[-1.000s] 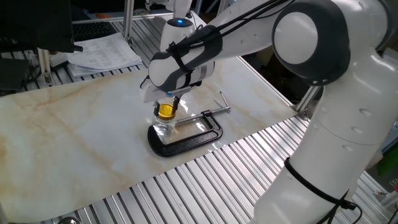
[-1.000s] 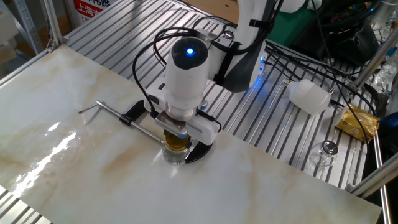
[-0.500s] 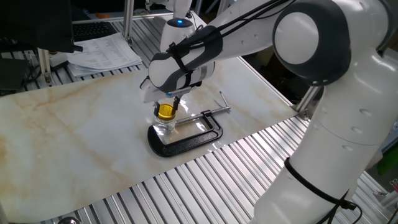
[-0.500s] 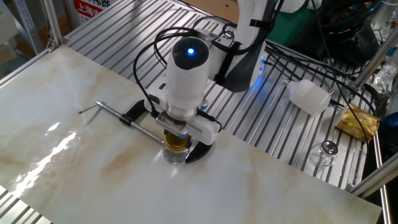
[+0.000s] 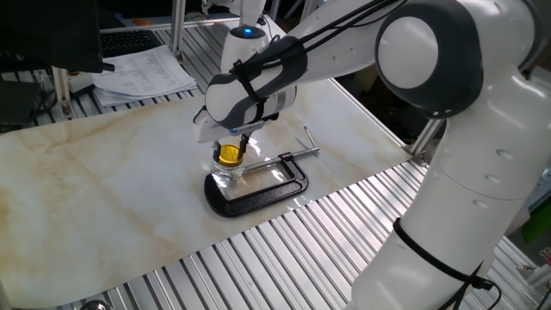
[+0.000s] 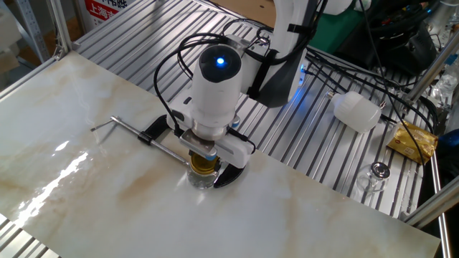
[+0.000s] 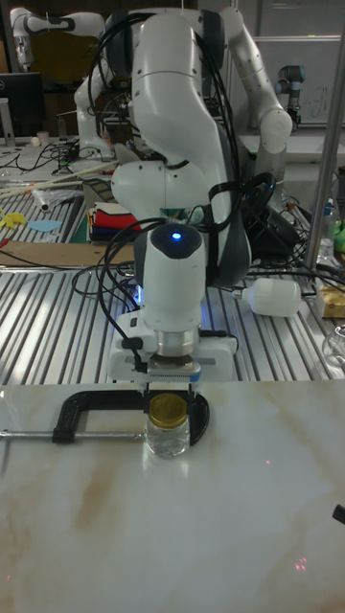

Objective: Screw the lid onto the jar

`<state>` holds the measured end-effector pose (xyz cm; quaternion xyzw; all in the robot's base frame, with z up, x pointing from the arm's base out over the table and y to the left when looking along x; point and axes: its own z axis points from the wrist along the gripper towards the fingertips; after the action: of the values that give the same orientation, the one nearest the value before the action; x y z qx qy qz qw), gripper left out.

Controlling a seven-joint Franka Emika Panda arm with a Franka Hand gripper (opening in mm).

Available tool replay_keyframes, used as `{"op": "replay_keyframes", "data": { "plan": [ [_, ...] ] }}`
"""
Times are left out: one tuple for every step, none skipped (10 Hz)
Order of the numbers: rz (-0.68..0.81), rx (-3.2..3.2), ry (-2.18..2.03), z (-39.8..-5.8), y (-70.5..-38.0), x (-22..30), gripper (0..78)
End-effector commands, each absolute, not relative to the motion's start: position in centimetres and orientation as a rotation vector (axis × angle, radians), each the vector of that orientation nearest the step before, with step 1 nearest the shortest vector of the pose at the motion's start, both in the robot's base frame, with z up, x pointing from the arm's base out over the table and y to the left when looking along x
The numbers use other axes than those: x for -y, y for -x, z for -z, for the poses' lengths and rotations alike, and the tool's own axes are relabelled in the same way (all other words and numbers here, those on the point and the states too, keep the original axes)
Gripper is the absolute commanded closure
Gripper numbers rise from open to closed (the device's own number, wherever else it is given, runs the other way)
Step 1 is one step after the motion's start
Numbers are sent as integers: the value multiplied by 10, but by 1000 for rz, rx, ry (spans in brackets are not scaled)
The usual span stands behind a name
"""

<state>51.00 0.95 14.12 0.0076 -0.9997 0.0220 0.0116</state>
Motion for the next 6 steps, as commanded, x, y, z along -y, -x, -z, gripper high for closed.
{"op": "replay_keyframes", "data": {
  "plan": [
    [-69, 3122, -14, -141, -509, -11, 764],
    [-69, 3123, -7, -140, -508, -12, 764],
    [-70, 3123, -1, -139, -508, -13, 764],
    [-71, 3123, 6, -137, -506, -14, 764],
    [-71, 3118, 5, -135, -507, -15, 764],
    [-75, 3114, 9, -134, -508, -14, 764]
  ]
}}
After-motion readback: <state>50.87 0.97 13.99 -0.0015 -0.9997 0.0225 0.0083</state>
